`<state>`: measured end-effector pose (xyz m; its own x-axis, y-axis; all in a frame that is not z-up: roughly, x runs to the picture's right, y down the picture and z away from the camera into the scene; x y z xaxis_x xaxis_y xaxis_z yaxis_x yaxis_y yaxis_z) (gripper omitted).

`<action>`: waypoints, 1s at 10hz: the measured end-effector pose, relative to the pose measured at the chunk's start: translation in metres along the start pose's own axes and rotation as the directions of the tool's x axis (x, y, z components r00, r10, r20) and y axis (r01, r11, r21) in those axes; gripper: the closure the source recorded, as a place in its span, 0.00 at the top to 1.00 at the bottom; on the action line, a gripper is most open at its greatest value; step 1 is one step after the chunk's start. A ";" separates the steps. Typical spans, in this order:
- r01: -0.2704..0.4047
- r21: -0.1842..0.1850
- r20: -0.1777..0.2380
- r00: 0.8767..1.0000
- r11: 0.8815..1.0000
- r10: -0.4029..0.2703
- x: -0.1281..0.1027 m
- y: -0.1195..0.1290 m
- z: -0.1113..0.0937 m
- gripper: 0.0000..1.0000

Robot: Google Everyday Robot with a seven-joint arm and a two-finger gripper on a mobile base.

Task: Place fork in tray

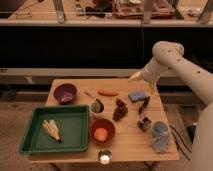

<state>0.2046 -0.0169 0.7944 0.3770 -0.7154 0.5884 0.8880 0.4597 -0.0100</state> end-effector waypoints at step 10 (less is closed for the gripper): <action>0.704 -0.163 -0.168 0.670 0.691 -0.723 -0.041 -0.189 0.042 0.80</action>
<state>0.0101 -0.0524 0.8066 -0.3450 -0.9002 0.2655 0.9219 -0.2720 0.2758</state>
